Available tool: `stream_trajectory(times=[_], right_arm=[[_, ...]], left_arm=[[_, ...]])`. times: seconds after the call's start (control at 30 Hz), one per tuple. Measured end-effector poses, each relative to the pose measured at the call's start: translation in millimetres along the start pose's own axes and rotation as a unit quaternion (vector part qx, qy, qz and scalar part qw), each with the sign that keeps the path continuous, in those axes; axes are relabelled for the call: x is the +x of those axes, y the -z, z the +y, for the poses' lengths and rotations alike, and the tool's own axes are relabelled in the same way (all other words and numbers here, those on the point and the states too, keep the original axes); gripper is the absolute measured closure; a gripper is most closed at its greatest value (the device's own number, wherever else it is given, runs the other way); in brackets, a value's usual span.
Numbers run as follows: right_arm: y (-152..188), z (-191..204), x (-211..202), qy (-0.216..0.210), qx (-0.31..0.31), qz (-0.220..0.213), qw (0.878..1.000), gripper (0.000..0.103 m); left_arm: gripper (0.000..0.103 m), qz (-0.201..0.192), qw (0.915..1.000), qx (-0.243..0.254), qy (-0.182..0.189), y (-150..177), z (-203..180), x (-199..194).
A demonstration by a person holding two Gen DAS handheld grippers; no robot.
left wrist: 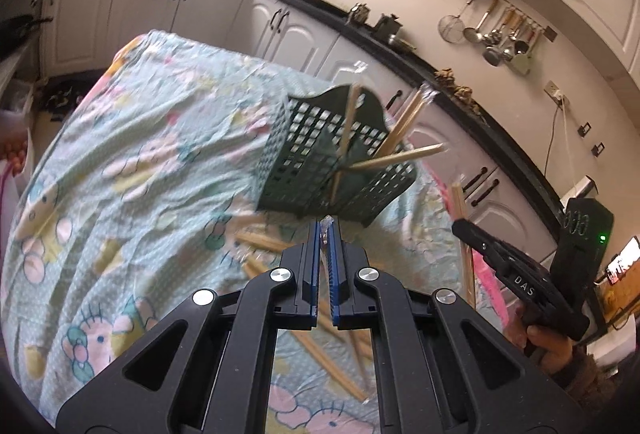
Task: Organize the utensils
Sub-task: 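Lift both held chopsticks upright off the pile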
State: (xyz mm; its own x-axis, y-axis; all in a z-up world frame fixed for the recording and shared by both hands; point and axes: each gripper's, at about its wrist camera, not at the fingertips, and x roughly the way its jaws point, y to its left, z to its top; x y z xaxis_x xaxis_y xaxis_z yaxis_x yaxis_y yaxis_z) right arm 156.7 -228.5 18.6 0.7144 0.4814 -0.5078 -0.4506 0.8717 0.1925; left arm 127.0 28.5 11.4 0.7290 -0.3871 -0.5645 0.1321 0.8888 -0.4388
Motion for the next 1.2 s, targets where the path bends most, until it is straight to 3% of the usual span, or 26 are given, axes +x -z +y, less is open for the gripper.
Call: stream_trajectory(times=[0.2,0.33,1.2], right_arm=[[-34.2,11.9,-12.6,-0.010,-0.027,-0.077,0.997,0.097],[-52.0,13.6,-16.1,-0.008,-0.033,-0.106,0.994,0.097],[-128.1,10.1,-36.8,0.013,-0.061,-0.233,0.971,0.097]], left_arm=[[0.103,-0.021,0.9994,0.029,0.004,-25.0,-20.2,-9.4],[0.103,-0.033,0.9985,0.044,0.003,-41.1,-29.4,-13.5],[0.103,-0.127,0.9878,0.090,0.008,-131.3,-70.8,-64.1]])
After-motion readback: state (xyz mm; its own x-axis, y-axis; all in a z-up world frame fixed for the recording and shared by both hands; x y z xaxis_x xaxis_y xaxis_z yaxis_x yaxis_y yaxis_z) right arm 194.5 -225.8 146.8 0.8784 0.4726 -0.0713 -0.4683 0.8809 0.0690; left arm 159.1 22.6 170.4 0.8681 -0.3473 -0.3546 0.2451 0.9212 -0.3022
